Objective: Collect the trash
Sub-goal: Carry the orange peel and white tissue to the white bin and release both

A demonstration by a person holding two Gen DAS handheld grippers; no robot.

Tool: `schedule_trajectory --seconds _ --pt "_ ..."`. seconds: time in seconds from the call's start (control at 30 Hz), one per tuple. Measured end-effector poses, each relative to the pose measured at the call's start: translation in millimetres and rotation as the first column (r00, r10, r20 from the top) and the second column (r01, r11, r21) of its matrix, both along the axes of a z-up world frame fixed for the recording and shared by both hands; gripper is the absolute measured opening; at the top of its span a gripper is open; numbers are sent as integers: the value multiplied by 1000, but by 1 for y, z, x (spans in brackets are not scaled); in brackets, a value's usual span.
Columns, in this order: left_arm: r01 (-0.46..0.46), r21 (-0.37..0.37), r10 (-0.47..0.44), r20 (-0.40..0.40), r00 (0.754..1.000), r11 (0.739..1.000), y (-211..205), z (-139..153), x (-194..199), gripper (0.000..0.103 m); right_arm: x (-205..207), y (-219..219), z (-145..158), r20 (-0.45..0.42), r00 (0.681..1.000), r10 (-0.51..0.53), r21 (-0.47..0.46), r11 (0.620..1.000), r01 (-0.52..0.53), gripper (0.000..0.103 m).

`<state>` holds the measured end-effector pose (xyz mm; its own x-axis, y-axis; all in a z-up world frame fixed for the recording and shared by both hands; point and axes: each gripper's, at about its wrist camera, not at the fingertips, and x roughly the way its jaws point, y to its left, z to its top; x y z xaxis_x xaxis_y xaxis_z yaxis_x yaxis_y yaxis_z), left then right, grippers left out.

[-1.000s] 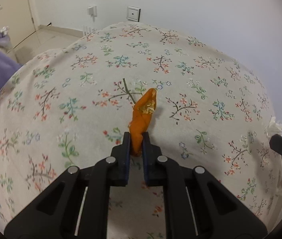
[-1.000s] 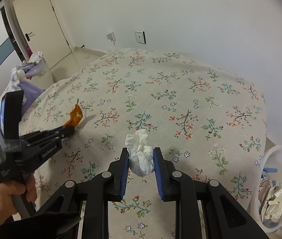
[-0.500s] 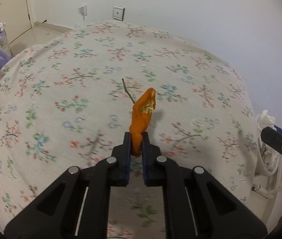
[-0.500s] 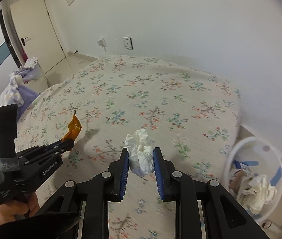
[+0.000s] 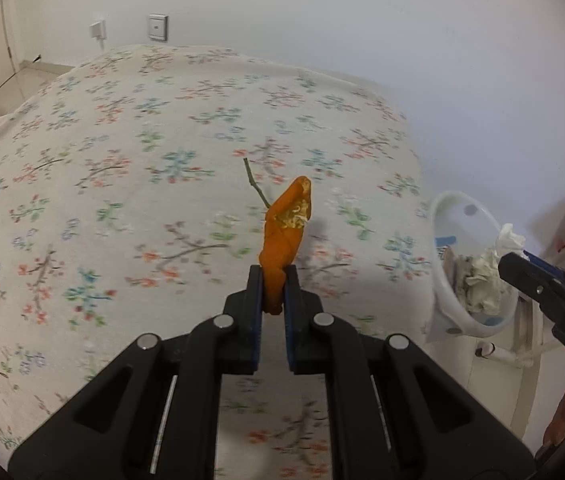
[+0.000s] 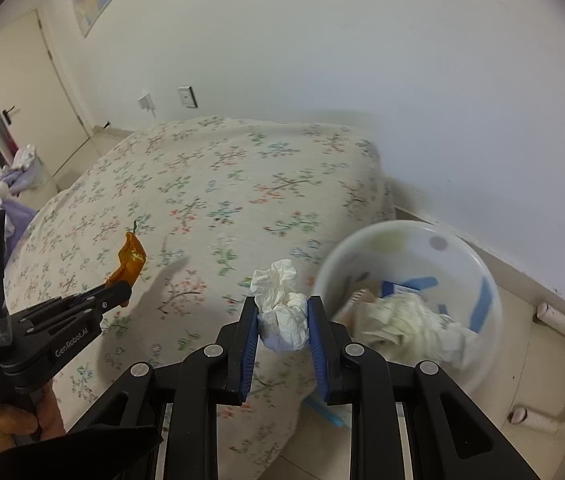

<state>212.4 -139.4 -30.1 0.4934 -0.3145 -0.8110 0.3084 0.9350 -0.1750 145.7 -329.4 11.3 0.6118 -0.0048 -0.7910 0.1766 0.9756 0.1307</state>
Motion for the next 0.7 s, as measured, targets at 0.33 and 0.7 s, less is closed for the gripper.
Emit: schedule_trajectory --seconds 0.33,0.7 --pt "166 -35 -166 13 986 985 -73 4 -19 11 -32 -55 -9 -13 995 -100 14 995 100 25" --pt "314 -7 -313 40 949 949 -138 -1 -10 11 -49 -94 -15 -15 984 -180 36 983 180 25"
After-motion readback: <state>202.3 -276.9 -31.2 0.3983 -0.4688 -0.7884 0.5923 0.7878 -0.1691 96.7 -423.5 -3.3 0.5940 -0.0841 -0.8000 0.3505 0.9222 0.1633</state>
